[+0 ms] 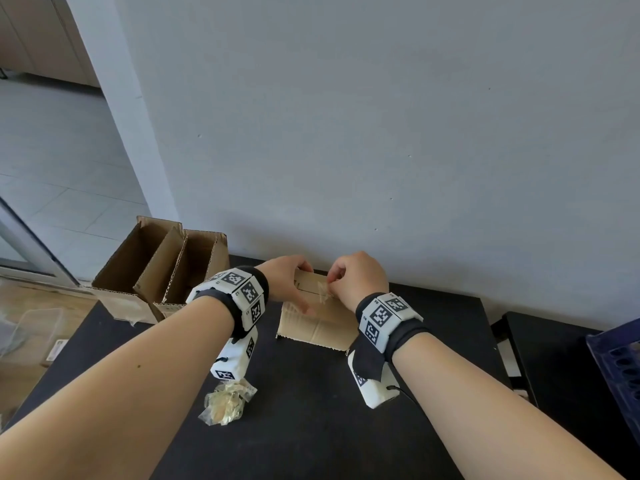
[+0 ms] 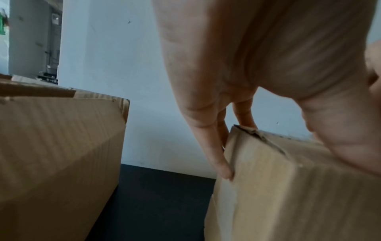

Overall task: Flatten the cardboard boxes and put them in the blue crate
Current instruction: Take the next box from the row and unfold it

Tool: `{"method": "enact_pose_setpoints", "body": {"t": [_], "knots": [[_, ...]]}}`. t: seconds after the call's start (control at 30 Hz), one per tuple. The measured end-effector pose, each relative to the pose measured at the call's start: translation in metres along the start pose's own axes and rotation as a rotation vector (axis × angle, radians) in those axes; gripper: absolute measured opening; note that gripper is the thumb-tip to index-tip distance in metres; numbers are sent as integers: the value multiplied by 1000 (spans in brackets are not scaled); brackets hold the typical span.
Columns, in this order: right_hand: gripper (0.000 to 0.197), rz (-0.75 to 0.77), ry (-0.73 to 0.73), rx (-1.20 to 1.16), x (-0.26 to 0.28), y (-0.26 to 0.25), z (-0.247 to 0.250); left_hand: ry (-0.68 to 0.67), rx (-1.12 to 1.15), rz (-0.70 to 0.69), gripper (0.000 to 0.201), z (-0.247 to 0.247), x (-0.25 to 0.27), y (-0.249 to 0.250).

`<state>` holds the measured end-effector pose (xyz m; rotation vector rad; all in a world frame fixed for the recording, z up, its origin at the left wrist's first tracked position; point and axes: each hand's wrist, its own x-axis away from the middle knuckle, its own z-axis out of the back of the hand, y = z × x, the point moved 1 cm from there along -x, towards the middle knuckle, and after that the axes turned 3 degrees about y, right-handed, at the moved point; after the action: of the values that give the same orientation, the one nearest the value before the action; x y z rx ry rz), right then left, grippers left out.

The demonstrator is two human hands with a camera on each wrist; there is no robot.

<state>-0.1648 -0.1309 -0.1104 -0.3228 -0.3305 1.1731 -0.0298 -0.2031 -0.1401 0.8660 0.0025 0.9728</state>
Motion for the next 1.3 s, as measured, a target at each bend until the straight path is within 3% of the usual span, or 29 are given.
{"method": "enact_pose_setpoints", "body": {"t": [0.27,0.4,0.53,0.67,0.97,1.3], "knots": [[15,-30,-65,-52,0,-7,-3,31,-23,21,75,-2,-2,0],[10,-17,-86,34,4,-11,-3,31,-38,24,76,-5,-3,2],[14,-11,-12,31,6,-6,-1,18,-37,43,76,-6,-4,5],[11,-86,-15,-72,7,5,5,-14,-61,55,79,-5,-5,8],[23,-246,38,-246,10,39,26,-29,-74,95,83,-3,-7,11],[17,-329,184,-205,13,63,36,-52,-115,109,85,0,-8,13]]}}
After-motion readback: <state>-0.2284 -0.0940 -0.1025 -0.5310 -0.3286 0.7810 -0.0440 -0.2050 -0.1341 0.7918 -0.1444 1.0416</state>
